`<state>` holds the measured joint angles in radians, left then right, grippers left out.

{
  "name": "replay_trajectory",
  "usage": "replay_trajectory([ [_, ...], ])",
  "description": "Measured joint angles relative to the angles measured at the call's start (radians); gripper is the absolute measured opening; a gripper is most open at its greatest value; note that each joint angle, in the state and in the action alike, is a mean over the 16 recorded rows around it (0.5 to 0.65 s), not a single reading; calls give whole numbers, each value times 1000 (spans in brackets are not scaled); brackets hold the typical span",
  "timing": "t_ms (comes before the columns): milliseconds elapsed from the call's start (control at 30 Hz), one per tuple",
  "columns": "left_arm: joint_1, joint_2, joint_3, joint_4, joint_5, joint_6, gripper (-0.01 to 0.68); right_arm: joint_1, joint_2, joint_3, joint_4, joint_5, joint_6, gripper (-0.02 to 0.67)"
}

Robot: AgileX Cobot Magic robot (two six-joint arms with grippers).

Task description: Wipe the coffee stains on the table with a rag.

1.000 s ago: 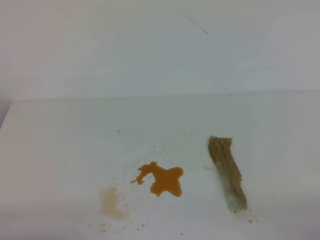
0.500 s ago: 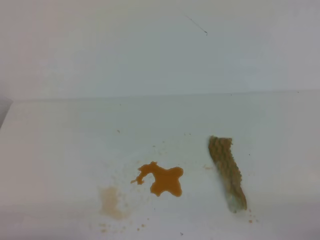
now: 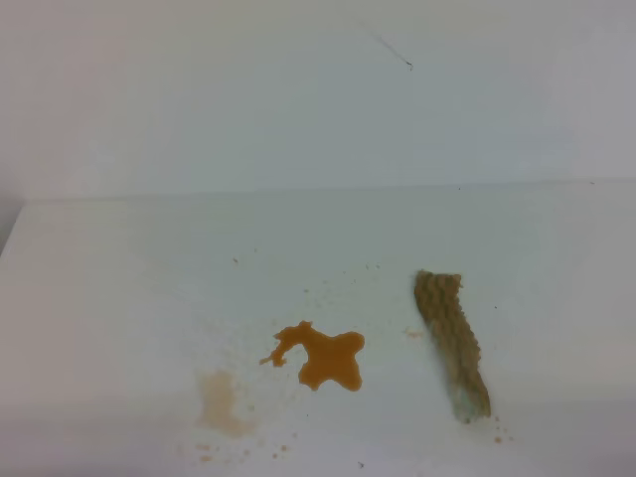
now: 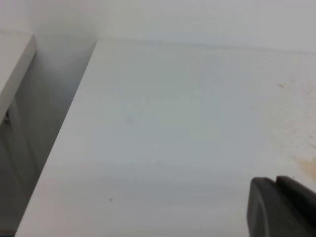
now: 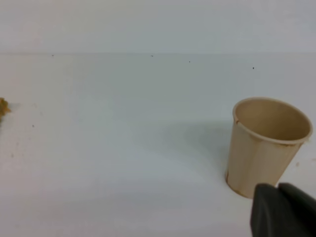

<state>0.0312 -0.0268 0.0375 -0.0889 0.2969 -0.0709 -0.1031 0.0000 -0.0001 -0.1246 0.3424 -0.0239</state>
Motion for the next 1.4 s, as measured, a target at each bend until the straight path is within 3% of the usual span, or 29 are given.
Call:
replay_trajectory([
  [1400,0,0,0,0,0,0,1,0,0,0,-8,-1,0,11],
])
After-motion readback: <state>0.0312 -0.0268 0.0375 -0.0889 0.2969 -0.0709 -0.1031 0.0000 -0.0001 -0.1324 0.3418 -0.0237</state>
